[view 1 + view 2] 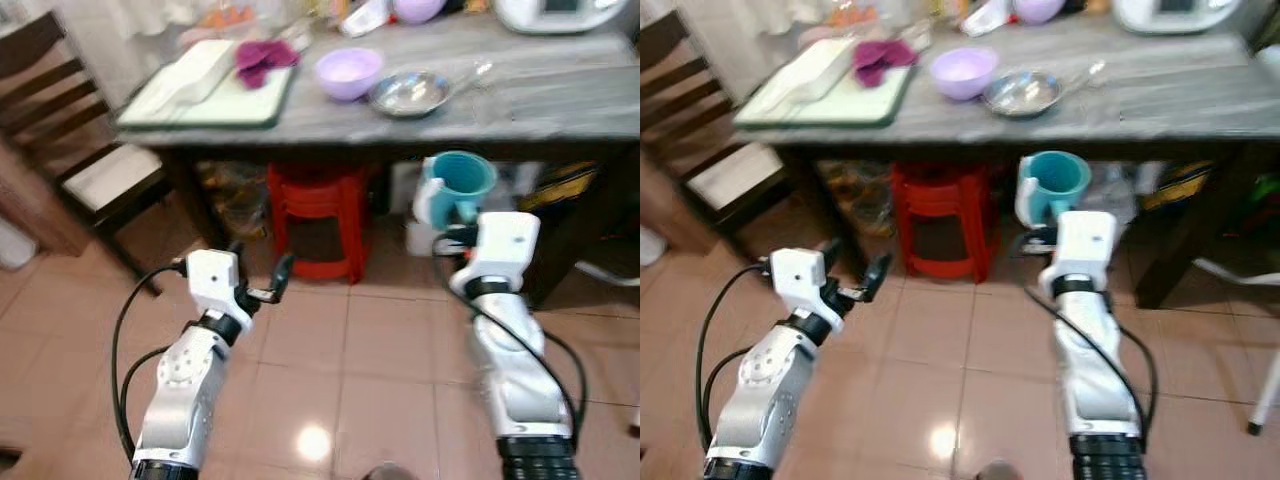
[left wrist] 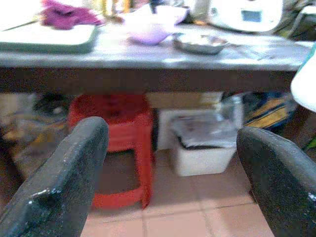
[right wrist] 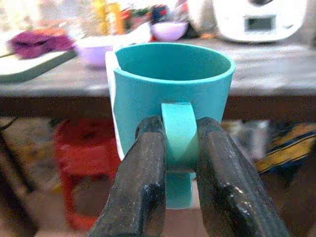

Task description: Setting the table

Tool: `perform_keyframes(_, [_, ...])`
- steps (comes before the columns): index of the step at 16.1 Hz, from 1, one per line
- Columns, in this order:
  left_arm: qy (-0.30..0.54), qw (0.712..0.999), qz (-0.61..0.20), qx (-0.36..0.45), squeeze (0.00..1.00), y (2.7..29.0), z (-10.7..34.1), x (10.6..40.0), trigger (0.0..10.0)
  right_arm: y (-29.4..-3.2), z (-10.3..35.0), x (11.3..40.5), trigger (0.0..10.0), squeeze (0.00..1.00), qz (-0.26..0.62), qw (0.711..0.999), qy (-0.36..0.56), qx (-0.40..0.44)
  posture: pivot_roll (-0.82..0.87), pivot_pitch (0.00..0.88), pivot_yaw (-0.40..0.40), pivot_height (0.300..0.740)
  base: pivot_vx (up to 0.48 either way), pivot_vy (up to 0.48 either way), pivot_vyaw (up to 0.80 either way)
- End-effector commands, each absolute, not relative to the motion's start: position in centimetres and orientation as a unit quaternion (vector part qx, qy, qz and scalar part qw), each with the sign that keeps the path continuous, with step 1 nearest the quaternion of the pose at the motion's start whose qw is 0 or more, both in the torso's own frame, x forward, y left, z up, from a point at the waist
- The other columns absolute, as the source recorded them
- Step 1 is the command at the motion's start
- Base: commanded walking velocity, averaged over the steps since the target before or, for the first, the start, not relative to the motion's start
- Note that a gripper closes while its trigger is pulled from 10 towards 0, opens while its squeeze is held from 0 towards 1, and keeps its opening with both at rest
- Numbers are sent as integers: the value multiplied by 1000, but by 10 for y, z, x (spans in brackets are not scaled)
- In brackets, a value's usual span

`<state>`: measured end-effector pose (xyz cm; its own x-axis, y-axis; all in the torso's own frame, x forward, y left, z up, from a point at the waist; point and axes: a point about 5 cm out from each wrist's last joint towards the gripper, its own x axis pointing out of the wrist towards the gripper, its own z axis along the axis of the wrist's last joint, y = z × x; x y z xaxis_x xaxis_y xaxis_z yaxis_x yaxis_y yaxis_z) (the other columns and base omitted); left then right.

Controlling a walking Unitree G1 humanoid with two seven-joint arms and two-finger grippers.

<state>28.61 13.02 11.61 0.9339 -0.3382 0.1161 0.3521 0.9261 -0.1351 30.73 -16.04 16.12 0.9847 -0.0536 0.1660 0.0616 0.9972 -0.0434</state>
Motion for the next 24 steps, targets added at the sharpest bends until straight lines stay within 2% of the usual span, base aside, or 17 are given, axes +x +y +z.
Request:
perform_keyframes(1, [-44, 983, -164, -69, 0, 140, 116, 286, 10000, -151, 168, 307, 10000, 0, -17, 995, -100, -13, -123, 123, 90, 740, 386, 0, -800])
perform_keyframes(9, [-43, 982, -167, -71, 0, 138, 114, 286, 10000, -149, 170, 309, 10000, 0, -10, 995, -102, -12, -124, 115, 83, 740, 385, 0, -616])
perform_keyframes(13, [-45, 982, -166, -72, 0, 138, 115, 286, 10000, -147, 173, 309, 10000, 0, -4, 994, -110, -27, -125, 114, 81, 740, 384, 0, 0])
perform_keyframes(16, [-45, 982, -167, -73, 0, 137, 114, 286, 10000, -147, 172, 309, 10000, 0, -4, 994, -110, -26, -126, 115, 82, 740, 385, 0, 729])
perform_keyframes(22, [-46, 982, -170, -74, 0, 136, 115, 285, 10000, -146, 173, 308, 10000, 0, -7, 993, -112, -28, -124, 116, 85, 740, 386, 0, 0])
perform_keyframes(24, [-47, 982, -170, -74, 0, 136, 116, 286, 10000, -146, 173, 309, 10000, 0, -6, 993, -113, -28, -125, 115, 88, 740, 384, 0, 634])
